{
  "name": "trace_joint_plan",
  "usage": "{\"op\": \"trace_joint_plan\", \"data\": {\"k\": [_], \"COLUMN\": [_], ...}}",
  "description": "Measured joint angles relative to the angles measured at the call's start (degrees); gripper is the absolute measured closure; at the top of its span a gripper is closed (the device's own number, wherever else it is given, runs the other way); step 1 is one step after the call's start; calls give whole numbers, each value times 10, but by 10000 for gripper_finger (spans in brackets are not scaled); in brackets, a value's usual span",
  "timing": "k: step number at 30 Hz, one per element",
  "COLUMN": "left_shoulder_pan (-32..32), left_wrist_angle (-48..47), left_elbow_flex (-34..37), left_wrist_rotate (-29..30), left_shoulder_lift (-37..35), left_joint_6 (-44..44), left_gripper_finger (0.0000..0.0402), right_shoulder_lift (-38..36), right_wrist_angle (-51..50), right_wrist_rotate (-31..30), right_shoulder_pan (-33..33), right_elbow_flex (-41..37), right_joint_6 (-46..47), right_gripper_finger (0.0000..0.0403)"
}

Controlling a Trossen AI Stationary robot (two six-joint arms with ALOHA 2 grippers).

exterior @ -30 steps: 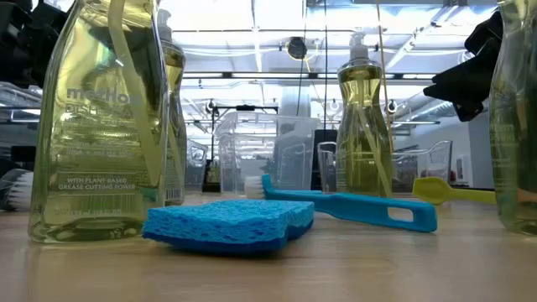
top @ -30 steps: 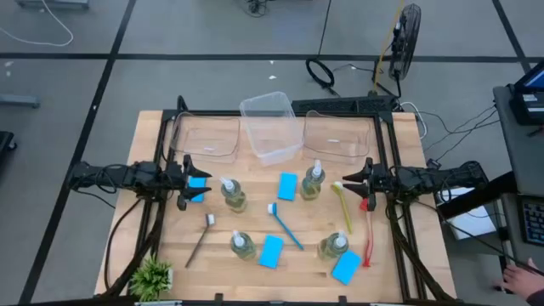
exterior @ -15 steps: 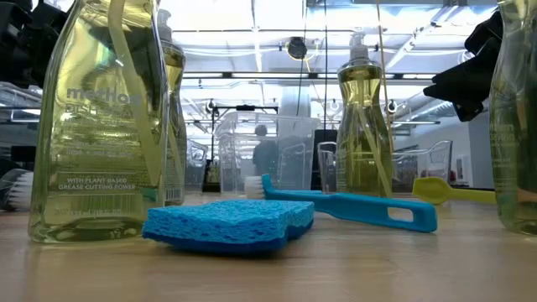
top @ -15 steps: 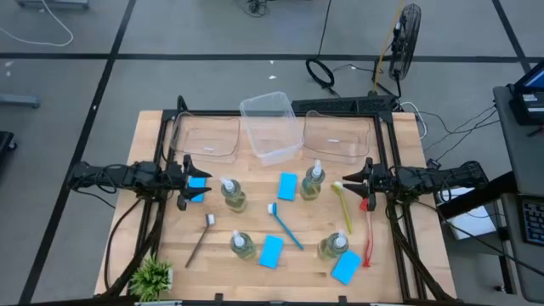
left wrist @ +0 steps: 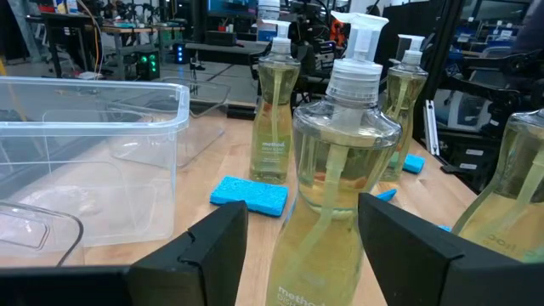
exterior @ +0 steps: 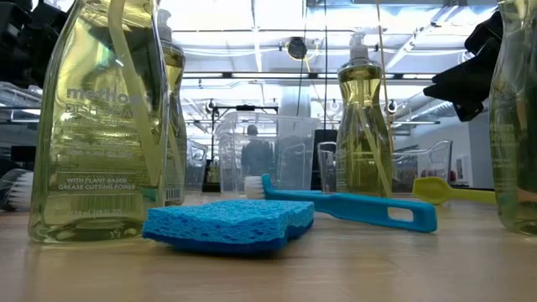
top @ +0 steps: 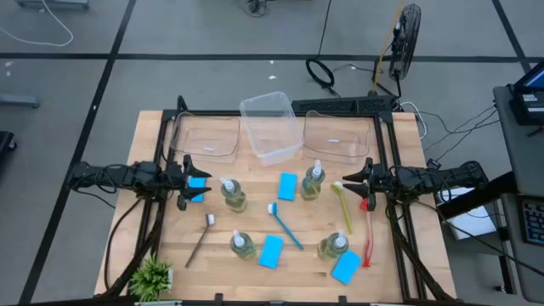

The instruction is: Pick & Place Kitchen Sink Supplies

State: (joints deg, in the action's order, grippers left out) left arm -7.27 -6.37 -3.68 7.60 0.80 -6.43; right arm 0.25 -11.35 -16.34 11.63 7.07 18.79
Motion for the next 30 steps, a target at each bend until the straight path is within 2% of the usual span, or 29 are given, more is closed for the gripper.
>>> {"op": "trace_joint_plan", "data": {"k": [12,23,30], "left_shoulder_pan": [0,0,0], "left_wrist_angle": [0,0,0], "left_elbow_flex": [0,0,0], "left_wrist_rotate": [0,0,0], "left_shoulder_lift": [0,0,0], "left_joint_6": [0,0,0], "left_gripper_finger": [176,176,176], "right_shoulder_lift": [2,3,3], "right_wrist_angle": [4,56,79], "right_wrist_rotate": [0,-2,-3], "right_shoulder_pan": [0,0,0], "right_elbow_flex": [0,0,-2], "right_joint_6": [-2,-165,-176], "right_gripper_finger": [289,289,289]}}
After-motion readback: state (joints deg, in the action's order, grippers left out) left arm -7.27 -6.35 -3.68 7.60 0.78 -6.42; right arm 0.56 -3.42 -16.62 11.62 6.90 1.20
